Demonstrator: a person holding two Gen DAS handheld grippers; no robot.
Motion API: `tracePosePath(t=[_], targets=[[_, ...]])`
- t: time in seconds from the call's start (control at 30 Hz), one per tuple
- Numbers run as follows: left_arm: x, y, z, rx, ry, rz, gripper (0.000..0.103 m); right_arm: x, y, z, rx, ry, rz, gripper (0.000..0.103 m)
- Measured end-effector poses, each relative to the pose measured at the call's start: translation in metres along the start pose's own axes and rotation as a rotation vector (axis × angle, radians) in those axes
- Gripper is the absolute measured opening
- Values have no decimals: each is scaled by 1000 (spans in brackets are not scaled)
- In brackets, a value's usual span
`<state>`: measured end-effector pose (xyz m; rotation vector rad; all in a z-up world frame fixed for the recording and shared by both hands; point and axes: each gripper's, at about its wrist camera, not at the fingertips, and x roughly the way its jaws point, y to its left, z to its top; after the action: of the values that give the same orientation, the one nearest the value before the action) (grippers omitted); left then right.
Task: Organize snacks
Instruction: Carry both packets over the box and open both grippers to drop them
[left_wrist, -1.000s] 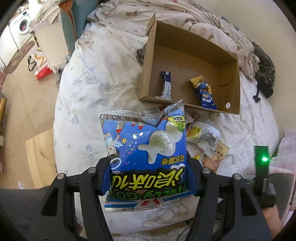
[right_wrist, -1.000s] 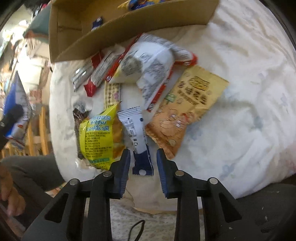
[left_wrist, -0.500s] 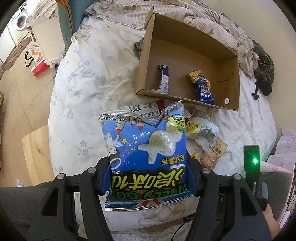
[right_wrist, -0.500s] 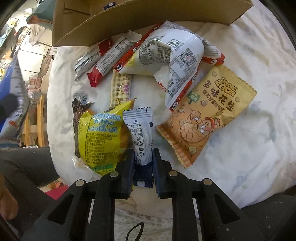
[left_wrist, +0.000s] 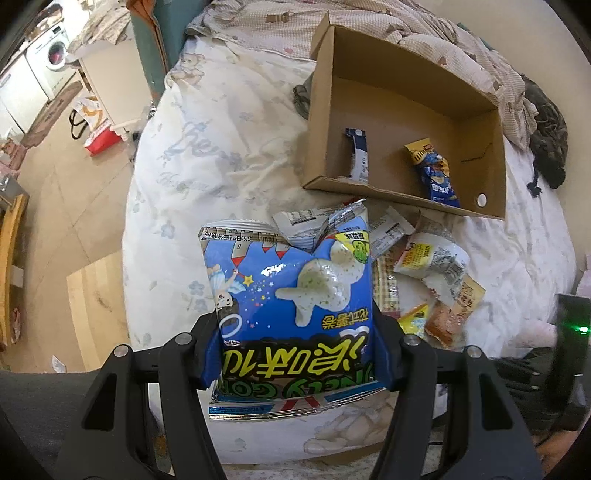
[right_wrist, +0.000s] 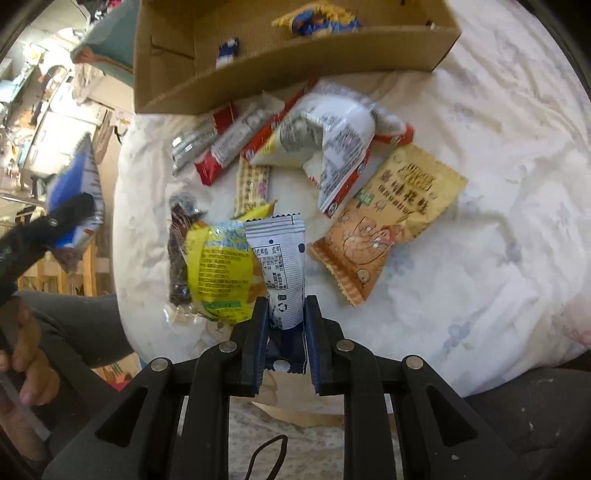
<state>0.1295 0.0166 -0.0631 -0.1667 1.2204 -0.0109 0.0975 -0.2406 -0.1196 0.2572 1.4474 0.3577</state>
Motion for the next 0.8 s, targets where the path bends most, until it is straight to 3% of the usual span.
tracePosePath(t=[0.13, 0.33, 0.43, 0.63, 0.8], targets=[[-3, 1, 2, -2, -31, 18, 60, -25, 5, 3, -20, -110, 19, 20], [-10, 2, 3, 4, -82, 49, 60, -81, 15, 9, -42, -393, 108, 20], [-17, -1, 3, 26, -121, 77, 60, -98, 13, 10, -39, -475, 127, 20], [-41, -8, 20, 10, -166, 52, 60, -120, 8, 32, -34, -533, 143, 20], [-57, -23, 42, 60, -211, 50, 60, -138, 16, 55, -48, -590, 148, 20]])
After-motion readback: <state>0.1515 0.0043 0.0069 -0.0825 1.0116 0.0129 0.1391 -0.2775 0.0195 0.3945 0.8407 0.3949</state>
